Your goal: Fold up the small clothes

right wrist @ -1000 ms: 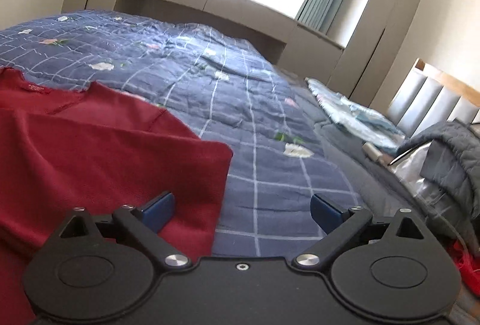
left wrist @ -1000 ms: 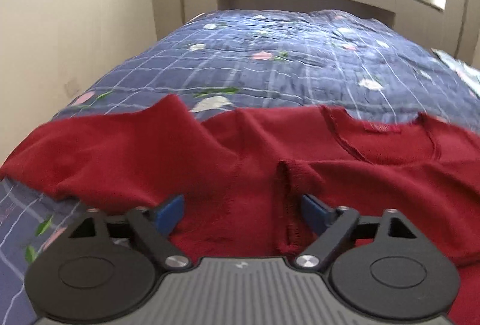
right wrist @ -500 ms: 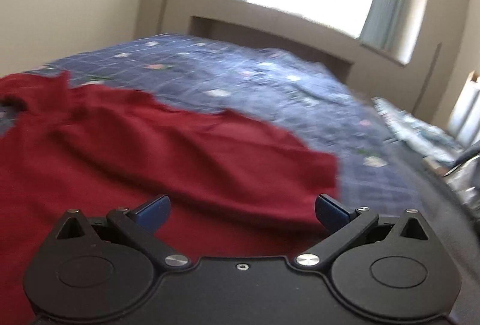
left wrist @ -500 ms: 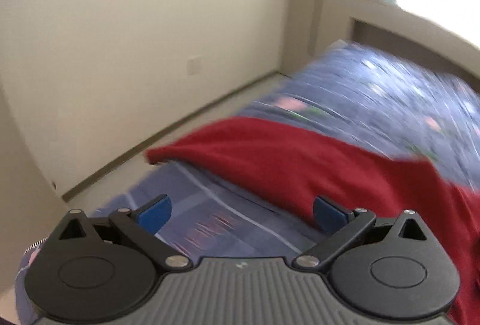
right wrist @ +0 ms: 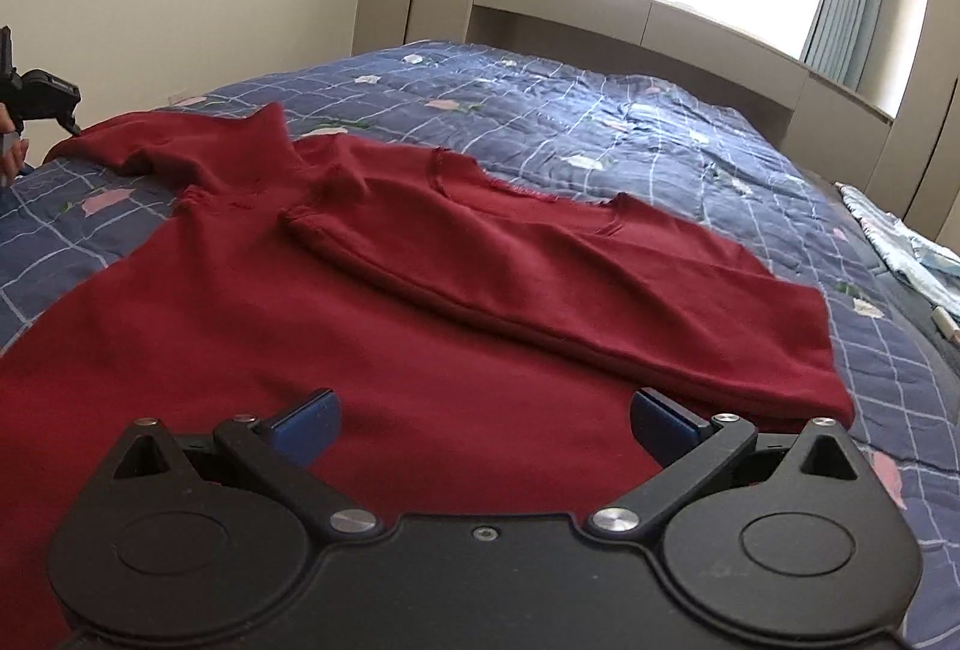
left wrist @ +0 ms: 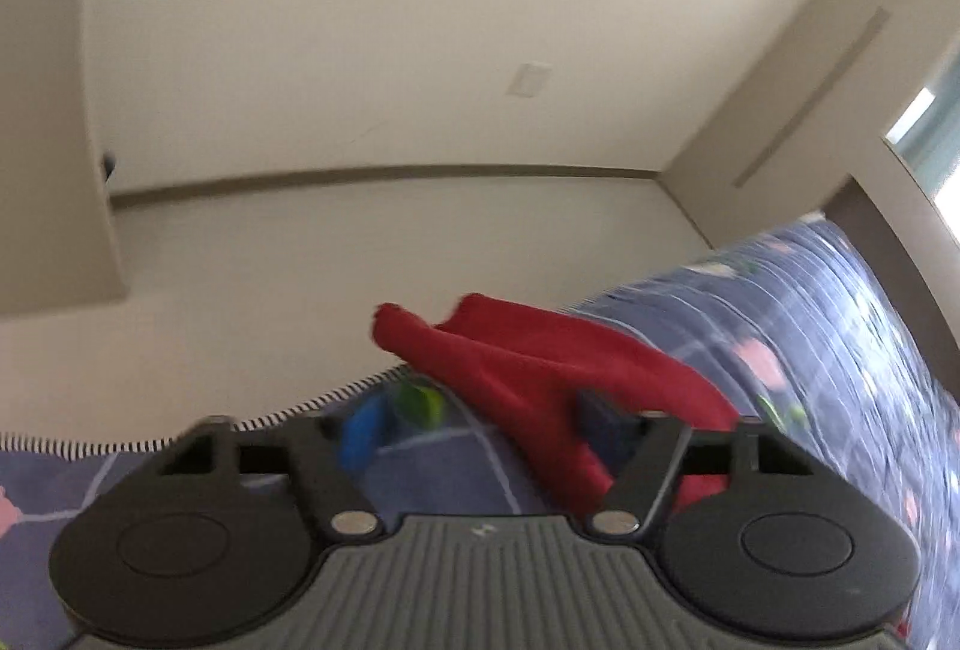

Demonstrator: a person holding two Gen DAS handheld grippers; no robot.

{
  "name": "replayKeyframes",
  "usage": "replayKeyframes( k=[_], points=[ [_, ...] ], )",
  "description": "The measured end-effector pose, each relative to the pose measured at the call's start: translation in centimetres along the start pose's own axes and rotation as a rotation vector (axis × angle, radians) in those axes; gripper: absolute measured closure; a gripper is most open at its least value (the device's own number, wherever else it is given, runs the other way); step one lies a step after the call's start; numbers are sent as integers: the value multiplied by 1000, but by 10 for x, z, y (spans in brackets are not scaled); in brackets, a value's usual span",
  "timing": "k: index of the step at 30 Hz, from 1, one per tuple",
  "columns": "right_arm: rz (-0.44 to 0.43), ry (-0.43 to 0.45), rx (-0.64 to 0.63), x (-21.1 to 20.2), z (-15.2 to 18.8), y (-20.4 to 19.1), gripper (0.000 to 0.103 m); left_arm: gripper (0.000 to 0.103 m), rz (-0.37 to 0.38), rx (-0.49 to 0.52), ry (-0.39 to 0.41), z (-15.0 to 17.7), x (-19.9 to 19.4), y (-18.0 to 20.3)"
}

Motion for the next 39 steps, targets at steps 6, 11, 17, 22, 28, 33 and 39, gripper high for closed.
replayKeyframes(
  k=[6,11,17,22,28,33,39],
  points=[
    [-2,-12,-5,0,1,-2,1,96,85,-106,11,-9,7,-7],
    [-7,-10,-8,0,1,-1,1,100,117,-64,108,-17,-12,6],
    [-11,14,11,-2,0,4,1,100,268,85,289,-28,-75,58],
    [-1,36,54,-5,0,16,1,100,452,343,466,-9,-157,131],
    [38,60,112,-10,3,42,1,100,723,739,517,81,-239,217],
    [95,76,180,-18,11,77,1,100,873,970,451,181,-270,252],
    [164,58,258,-24,35,121,1,100,918,1198,284,313,-253,264]
  ],
)
Point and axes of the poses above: each gripper's, at about its wrist camera, not at the fingertips, and x roughly the way its jaws point, y to its right, z to its underside, the point moved 6 cm from there along x, roughly the way its jaws point, and after that the axes turned 5 degrees about -x, right-handed, at the moved point
